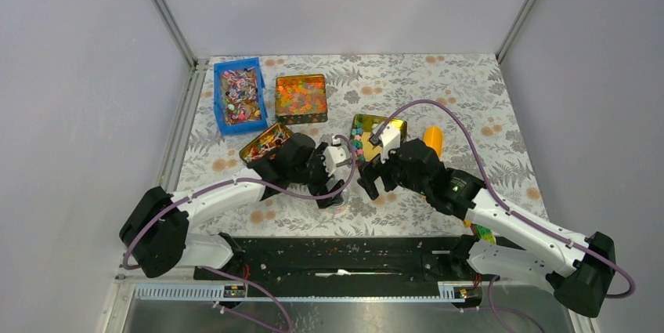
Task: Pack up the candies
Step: Place the packing bottle at the center of the board, then reset both arms
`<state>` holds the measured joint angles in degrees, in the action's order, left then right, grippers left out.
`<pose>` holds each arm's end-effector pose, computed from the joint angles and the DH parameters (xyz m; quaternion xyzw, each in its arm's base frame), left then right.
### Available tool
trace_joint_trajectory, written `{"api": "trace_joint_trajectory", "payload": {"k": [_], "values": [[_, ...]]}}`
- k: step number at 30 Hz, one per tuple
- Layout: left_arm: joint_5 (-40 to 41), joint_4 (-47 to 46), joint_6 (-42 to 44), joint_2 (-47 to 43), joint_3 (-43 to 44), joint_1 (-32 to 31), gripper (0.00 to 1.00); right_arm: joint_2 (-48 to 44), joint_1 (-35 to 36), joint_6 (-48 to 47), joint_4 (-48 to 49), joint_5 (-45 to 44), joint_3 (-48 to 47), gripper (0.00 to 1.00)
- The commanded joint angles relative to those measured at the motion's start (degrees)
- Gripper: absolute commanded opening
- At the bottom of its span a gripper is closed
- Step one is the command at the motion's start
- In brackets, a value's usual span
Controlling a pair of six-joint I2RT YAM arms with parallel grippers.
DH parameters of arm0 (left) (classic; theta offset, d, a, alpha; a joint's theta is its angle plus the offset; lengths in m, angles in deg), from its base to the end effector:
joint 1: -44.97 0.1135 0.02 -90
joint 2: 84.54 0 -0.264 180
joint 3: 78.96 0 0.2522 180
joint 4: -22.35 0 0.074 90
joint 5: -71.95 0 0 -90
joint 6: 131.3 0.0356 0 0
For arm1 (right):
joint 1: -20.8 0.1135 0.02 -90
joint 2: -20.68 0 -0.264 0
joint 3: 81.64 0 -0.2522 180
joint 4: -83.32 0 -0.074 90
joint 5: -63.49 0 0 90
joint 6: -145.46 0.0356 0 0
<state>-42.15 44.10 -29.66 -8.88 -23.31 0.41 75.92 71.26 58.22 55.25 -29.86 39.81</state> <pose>0.1829 -0.2005 0.2120 0.4957 0.7472 -0.2960 0.3293 0.1421 0.1689 0.2991 -0.3260 0.7764 0.2193 0.4928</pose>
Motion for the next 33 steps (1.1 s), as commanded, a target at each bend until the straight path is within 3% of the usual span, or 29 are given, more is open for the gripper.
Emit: {"api": "trace_joint_trajectory", "payload": {"k": [1, 9, 19, 29, 33], "values": [[-2.14, 0.79, 1.19, -3.31, 2.76, 0.45, 0.99, -0.28, -0.71, 0.05, 2.18, 0.89, -1.48, 1.00], [-7.87, -14.01, -9.77, -6.84, -1.74, 5.65, 0.99, 0.65, -2.94, 0.35, 2.49, 2.99, -1.67, 1.00], [-9.59, -35.30, -27.96, -18.03, -15.12, 23.92, 0.99, -1.84, -14.04, 2.76, 4.33, 8.67, 2.85, 1.00], [-4.20, -32.25, -29.70, -31.19, -22.40, 45.86, 0.99, -4.73, -30.74, 4.78, 5.52, 10.45, 9.65, 1.00], [-0.57, -29.07, -24.24, -32.69, -22.60, 49.44, 0.99, -6.84, -37.90, 4.33, 7.06, 9.45, 13.79, 1.00]]}}
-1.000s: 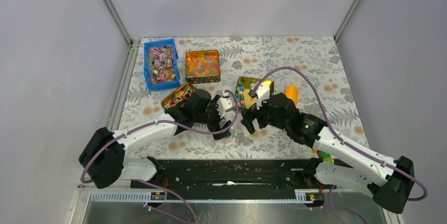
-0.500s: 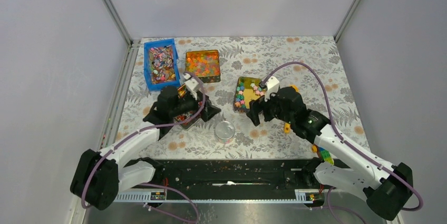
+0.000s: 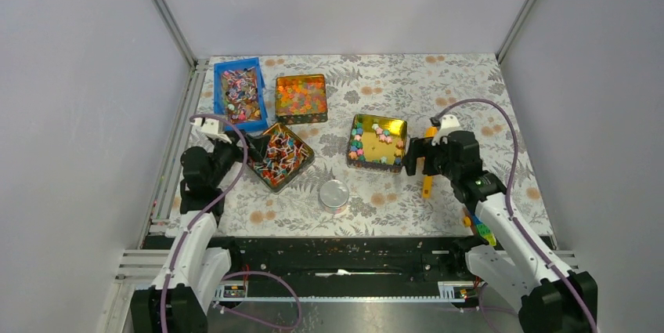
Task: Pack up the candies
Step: Reset both arms
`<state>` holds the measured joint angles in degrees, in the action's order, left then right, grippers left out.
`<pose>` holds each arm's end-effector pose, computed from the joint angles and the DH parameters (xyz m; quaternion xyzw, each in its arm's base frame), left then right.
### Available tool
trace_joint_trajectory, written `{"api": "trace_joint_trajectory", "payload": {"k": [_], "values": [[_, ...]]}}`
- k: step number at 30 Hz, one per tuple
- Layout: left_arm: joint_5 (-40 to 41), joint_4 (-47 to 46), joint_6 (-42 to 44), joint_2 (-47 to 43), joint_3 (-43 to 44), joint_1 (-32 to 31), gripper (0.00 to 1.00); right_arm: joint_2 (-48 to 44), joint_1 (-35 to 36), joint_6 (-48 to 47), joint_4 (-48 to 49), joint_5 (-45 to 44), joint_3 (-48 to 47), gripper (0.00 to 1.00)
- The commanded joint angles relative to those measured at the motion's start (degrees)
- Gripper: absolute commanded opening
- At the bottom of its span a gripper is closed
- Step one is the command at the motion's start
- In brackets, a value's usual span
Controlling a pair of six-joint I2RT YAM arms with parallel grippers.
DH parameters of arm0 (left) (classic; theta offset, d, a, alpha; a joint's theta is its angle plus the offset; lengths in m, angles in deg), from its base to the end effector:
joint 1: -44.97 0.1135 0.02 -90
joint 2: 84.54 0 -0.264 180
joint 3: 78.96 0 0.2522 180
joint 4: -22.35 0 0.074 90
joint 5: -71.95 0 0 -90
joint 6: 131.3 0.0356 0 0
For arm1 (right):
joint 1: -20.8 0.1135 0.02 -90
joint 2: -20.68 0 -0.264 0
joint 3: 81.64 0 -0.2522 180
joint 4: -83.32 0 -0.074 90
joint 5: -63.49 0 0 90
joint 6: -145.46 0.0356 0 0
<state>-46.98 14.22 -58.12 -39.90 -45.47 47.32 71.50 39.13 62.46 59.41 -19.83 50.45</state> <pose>0.1852 -0.0096 0.2447 0.0525 0.7213 -0.2637 0.6383 0.1911 0.0677 0.2560 -0.1143 0.8432 0.1631 0.4993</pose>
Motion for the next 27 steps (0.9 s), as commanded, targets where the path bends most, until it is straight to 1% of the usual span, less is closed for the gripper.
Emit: {"api": "trace_joint_trajectory", "payload": {"k": [1, 3, 5, 8, 12, 18, 21, 22, 25, 27], "values": [[5.85, 2.88, 6.54, -1.97, -0.07, 2.62, 0.99, -3.08, -7.31, -1.00, 3.31, -1.06, 4.51, 1.00], [9.63, 4.36, 9.36, -2.17, -0.03, 2.73, 0.99, -3.80, -10.13, -2.27, 4.59, -2.07, 6.40, 1.00], [11.00, 3.52, 11.77, -1.77, -0.82, 2.92, 0.99, -4.25, -12.87, -3.40, 6.77, -1.84, 8.31, 1.00], [11.96, 1.85, 14.06, -0.06, -1.96, 3.00, 0.99, -3.54, -13.87, -5.20, 11.40, -1.98, 10.53, 1.00], [13.64, -4.30, 15.63, 3.01, -4.34, 2.98, 0.99, -1.46, -14.27, -5.49, 20.23, -1.00, 13.51, 1.00], [15.60, -13.23, 19.15, 10.52, -5.76, 3.01, 0.99, 4.31, -14.54, -10.18, 32.85, -0.10, 16.67, 1.00], [14.52, -17.19, 20.43, 14.59, -6.01, 2.95, 0.99, 7.96, -15.21, -10.34, 39.87, -0.38, 18.50, 1.00], [13.60, -18.70, 20.69, 15.89, -6.08, 2.97, 0.99, 8.50, -15.56, -10.11, 40.17, -0.67, 18.09, 1.00], [10.71, -24.11, 20.11, 19.50, -6.06, 3.01, 0.99, 12.07, -17.23, -9.11, 47.78, 2.06, 18.41, 0.99], [8.49, -22.33, 20.00, 21.66, -3.90, 2.96, 0.99, 14.91, -17.95, -8.88, 50.04, 3.95, 17.16, 1.00]]}}
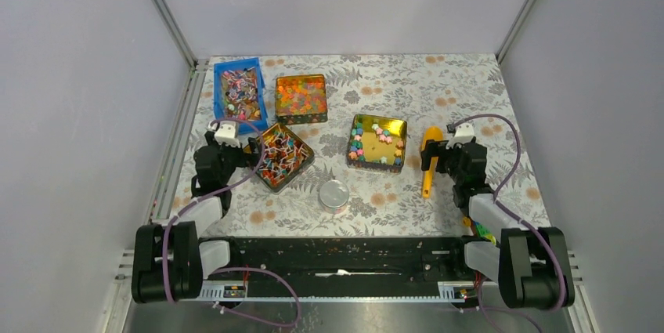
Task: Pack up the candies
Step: Reset both arms
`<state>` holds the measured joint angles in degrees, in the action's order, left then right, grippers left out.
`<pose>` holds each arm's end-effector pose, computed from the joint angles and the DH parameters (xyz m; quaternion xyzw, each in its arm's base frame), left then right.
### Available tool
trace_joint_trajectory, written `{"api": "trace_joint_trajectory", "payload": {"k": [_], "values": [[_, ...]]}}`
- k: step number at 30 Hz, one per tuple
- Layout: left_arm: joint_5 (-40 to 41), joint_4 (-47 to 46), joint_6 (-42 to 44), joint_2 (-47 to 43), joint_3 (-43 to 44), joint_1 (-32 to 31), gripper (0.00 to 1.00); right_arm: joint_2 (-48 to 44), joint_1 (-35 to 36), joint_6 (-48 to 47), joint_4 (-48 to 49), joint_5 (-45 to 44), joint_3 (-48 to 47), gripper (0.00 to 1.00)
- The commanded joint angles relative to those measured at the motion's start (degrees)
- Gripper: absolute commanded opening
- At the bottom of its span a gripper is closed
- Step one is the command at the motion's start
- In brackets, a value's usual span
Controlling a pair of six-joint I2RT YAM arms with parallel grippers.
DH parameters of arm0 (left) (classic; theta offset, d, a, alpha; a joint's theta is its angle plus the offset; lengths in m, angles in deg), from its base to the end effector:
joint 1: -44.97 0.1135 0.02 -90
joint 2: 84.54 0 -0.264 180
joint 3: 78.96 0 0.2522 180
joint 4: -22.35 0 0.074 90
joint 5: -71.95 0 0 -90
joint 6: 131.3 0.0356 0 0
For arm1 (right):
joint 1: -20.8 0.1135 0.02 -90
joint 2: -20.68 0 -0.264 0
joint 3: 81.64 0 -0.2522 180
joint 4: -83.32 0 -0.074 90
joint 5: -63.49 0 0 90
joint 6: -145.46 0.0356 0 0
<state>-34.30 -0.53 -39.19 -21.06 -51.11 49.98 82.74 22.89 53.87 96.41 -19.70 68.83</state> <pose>0.2127 0.0086 0.1789 0.0686 0.7754 -0.0718 0.6236 0.2118 0.0120 0.1747 -0.0605 0.8134 0.0510 0.5763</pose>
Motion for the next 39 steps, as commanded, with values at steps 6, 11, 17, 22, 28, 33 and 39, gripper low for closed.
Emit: {"api": "trace_joint_trajectory", "payload": {"k": [6, 11, 17, 22, 28, 33, 39], "values": [[-10.55, -4.69, 2.00, 5.52, 4.77, 0.74, 0.99, 13.82, -1.71, -3.76, 18.02, 9.21, -5.22, 0.99], [-4.15, -20.18, -4.80, 8.48, -0.27, 1.05, 0.99, 14.59, -4.98, -0.66, 17.67, 8.60, -6.08, 1.00], [7.00, -27.98, -1.88, 14.02, -1.57, -4.64, 0.99, 14.58, -4.99, -0.61, 17.45, 8.51, -6.08, 1.00], [16.00, -29.51, -0.76, 12.40, -4.22, -9.31, 0.99, 14.46, -4.99, -0.35, 18.20, 8.14, -5.77, 0.99], [18.32, -22.75, -1.93, 13.54, 0.30, -8.07, 0.99, 14.57, -4.99, -0.26, 18.35, 8.18, -5.72, 1.00], [18.07, -22.60, -1.95, 13.59, 0.41, -8.02, 0.99, 14.64, -4.99, -0.26, 18.35, 8.22, -5.81, 0.99], [16.82, -21.93, -3.95, 13.74, 0.82, -7.04, 0.99, 14.64, -4.99, -0.26, 18.33, 8.22, -5.85, 1.00]]}}
